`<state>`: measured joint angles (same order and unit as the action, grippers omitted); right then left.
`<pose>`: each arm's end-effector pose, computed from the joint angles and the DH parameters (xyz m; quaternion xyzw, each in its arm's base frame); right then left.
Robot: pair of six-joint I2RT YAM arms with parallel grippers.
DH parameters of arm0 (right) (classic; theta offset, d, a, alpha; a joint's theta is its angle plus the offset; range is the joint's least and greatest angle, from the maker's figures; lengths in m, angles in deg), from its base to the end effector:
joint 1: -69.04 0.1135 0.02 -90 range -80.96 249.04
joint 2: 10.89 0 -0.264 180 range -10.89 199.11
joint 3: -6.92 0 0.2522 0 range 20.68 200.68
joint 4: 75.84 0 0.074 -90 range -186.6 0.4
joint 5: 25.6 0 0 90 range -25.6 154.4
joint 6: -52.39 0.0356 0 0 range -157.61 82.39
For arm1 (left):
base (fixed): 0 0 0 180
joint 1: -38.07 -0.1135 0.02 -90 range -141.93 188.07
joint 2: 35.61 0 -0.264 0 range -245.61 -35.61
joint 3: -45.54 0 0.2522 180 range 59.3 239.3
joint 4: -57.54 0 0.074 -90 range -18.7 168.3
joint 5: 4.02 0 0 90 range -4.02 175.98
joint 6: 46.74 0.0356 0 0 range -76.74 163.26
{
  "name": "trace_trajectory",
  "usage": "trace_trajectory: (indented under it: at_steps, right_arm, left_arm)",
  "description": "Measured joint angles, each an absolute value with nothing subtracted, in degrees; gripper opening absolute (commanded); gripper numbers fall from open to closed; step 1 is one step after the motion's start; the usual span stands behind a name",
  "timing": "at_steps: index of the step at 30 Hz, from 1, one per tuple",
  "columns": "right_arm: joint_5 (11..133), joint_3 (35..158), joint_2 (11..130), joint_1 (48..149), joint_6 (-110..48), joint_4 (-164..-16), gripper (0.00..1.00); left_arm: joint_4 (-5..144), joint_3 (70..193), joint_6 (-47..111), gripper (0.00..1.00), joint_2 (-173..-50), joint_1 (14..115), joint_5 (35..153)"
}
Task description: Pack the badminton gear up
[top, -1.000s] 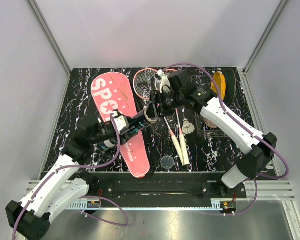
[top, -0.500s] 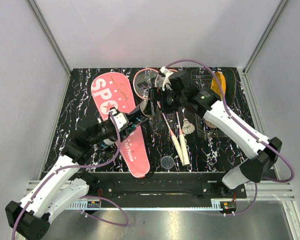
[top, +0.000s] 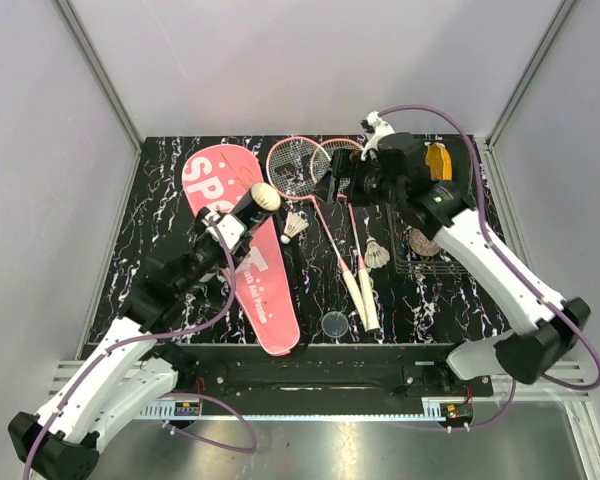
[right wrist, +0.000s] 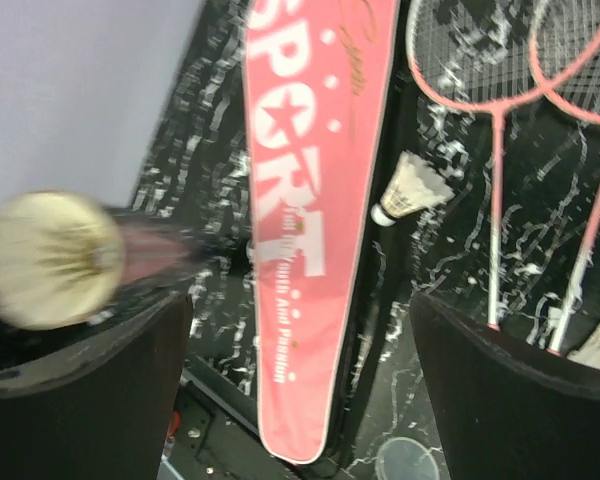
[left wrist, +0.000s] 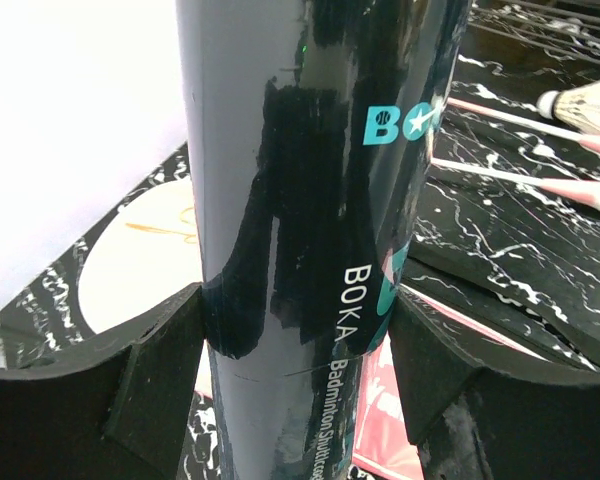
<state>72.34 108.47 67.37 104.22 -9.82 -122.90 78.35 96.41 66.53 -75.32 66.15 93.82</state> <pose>0.2407 0.1757 0.4277 -0.0916 0.8314 0.3341 0.4345 0.1495 -0.0853 0.3127 0.3700 0.6679 -0.0792 0.6409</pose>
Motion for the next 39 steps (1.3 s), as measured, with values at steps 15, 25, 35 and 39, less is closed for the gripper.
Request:
trace_trajectory:
  at_steps: [15,25,35,39]
  right_arm:
    - [88.1,114.9,106.7,97.5,-16.6,-109.9,0.58]
    - [92.4,122.2,114.2,97.5,-22.4,-112.1,0.60]
    - [97.1,125.1,119.6,97.5,-25.1,-112.4,0.51]
    - [100.0,125.3,121.2,97.5,-25.1,-112.6,0.33]
  left_arm:
    - [74.6,95.4,65.7,0.00,-70.9,66.1,85.8]
    - [74.6,95.4,65.3,0.00,-70.9,66.1,86.9]
    - [74.6,95.3,65.2,0.00,-71.0,66.1,87.5]
    - [74.7,95.3,65.2,0.00,-71.1,66.1,87.7]
